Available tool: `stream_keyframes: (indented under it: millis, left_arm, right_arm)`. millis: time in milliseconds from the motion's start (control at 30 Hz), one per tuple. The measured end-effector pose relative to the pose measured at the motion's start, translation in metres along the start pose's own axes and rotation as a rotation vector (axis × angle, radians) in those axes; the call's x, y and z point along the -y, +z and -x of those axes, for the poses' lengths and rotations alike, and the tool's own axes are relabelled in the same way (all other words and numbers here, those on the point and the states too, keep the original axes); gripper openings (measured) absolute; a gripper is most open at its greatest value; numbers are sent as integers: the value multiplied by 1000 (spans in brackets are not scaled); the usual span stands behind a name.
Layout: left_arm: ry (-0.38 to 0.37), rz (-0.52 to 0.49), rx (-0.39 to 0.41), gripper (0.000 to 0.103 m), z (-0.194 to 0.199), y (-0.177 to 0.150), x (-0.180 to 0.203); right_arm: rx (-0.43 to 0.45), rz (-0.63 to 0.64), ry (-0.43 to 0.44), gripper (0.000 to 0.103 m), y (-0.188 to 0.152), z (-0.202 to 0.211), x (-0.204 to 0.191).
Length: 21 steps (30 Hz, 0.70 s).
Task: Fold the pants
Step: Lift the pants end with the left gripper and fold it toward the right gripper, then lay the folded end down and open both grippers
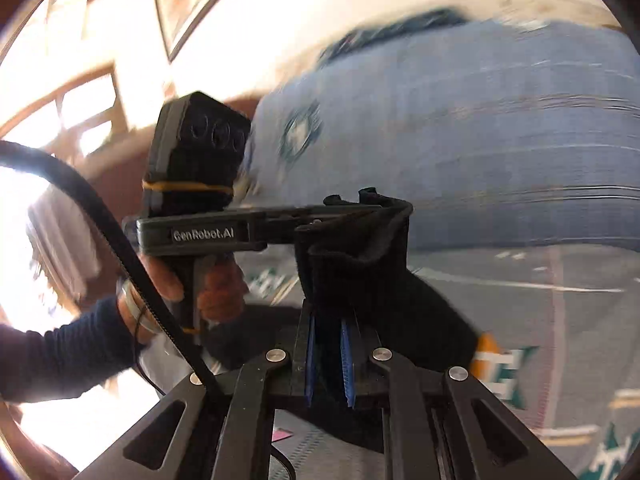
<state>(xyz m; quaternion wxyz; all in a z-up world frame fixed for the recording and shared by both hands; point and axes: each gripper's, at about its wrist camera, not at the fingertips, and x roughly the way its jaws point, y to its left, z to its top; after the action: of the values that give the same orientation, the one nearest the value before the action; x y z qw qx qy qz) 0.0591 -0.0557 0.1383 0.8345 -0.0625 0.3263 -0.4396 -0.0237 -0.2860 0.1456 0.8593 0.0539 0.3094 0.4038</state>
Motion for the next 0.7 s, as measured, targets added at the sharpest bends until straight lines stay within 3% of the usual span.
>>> stream_keyframes:
  millis: [167, 267, 367, 433, 500, 600, 700]
  left_arm:
    - [207, 181, -74, 16, 23, -63, -65]
    - [269, 281, -72, 16, 43, -88, -87]
    - [279, 328, -26, 18, 64, -101, -89]
    - [289, 331, -15, 37, 69, -104, -80]
    - [279, 323, 4, 48, 73, -106, -69]
    - [276, 316, 0, 49, 67, -108, -51]
    - [350, 338, -50, 49, 48, -113, -39]
  right_arm:
    - [-317, 30, 75, 15, -21, -101, -16]
    - [-529, 32, 47, 15, -45, -148, -20]
    - [-440, 2, 100, 22, -41, -125, -20]
    - [-350, -49, 113, 32, -37, -99, -10]
    - [-248, -107, 105, 37, -35, -65, 1]
    - [-138, -195, 12, 48, -35, -28, 27]
    - [-110, -290, -114, 48, -40, -13, 60]
